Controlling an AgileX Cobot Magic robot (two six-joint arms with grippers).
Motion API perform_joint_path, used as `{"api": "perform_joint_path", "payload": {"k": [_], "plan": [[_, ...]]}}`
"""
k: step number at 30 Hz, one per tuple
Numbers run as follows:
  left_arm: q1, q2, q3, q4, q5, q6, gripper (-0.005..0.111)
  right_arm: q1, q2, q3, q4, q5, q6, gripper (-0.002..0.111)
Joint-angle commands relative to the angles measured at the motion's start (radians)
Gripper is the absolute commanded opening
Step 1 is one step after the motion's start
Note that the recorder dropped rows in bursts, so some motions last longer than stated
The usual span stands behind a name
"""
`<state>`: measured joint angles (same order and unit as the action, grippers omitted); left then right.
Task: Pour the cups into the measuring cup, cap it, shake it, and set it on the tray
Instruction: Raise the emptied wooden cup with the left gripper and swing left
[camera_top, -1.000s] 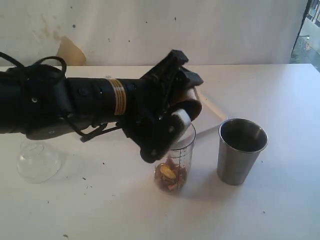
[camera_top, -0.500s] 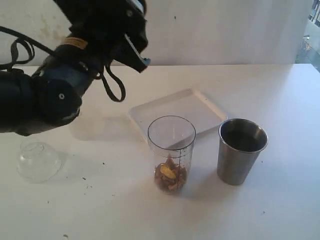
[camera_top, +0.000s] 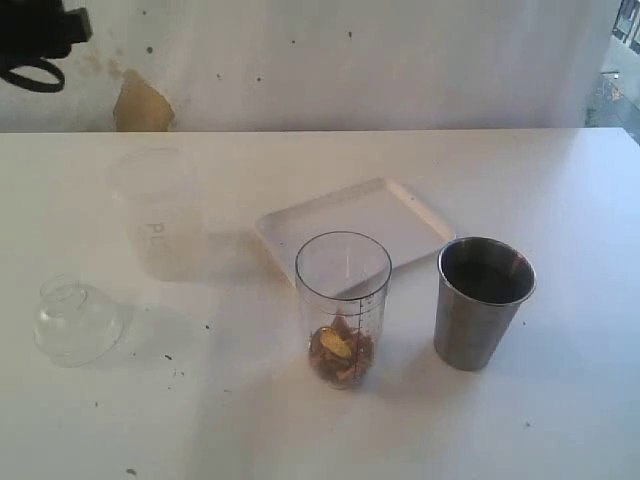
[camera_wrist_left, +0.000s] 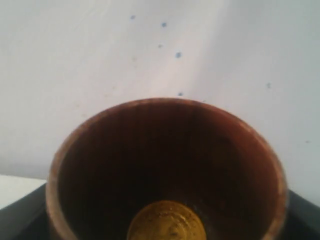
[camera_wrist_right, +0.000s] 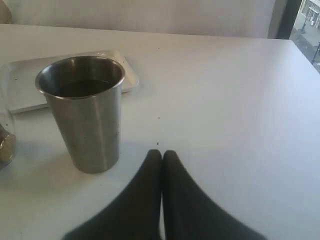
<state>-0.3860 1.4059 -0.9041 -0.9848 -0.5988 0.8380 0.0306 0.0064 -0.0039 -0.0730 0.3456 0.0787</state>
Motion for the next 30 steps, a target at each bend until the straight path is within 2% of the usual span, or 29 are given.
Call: {"api": "perform_joint_path", "payload": {"k": [1, 4, 5, 7, 9, 14, 20, 27, 30], "plan": [[0.124, -0.013, 0.102, 0.088, 0.001, -0.155, 0.000, 0.001, -0.006, 0.004, -0.006, -0.003, 0.005, 0.000], [0.221, -0.013, 0.190, 0.352, 0.003, -0.443, 0.000, 0.001, -0.006, 0.004, -0.006, -0.003, 0.005, 0.000], [0.271, -0.005, 0.226, 0.535, -0.007, -0.635, 0.000, 0.001, -0.006, 0.004, -0.006, -0.003, 0.005, 0.000], [0.343, 0.021, 0.275, 0.805, -0.043, -0.892, 0.000, 0.001, -0.006, 0.004, -0.006, -0.003, 0.005, 0.000], [0.379, 0.052, 0.286, 0.914, -0.068, -0.989, 0.000, 0.001, -0.006, 0.004, -0.006, -0.003, 0.005, 0.000], [0.420, 0.152, 0.286, 0.953, -0.101, -1.020, 0.000, 0.001, -0.006, 0.004, -0.006, -0.003, 0.005, 0.000], [0.420, 0.294, 0.286, 0.958, -0.209, -1.016, 0.000, 0.001, -0.006, 0.004, -0.006, -0.003, 0.005, 0.000], [0.420, 0.458, 0.286, 0.979, -0.404, -0.987, 0.000, 0.001, -0.006, 0.004, -0.006, -0.003, 0.005, 0.000], [0.420, 0.517, 0.271, 0.977, -0.394, -0.940, 0.000, 0.001, -0.006, 0.004, -0.006, -0.003, 0.005, 0.000]]}}
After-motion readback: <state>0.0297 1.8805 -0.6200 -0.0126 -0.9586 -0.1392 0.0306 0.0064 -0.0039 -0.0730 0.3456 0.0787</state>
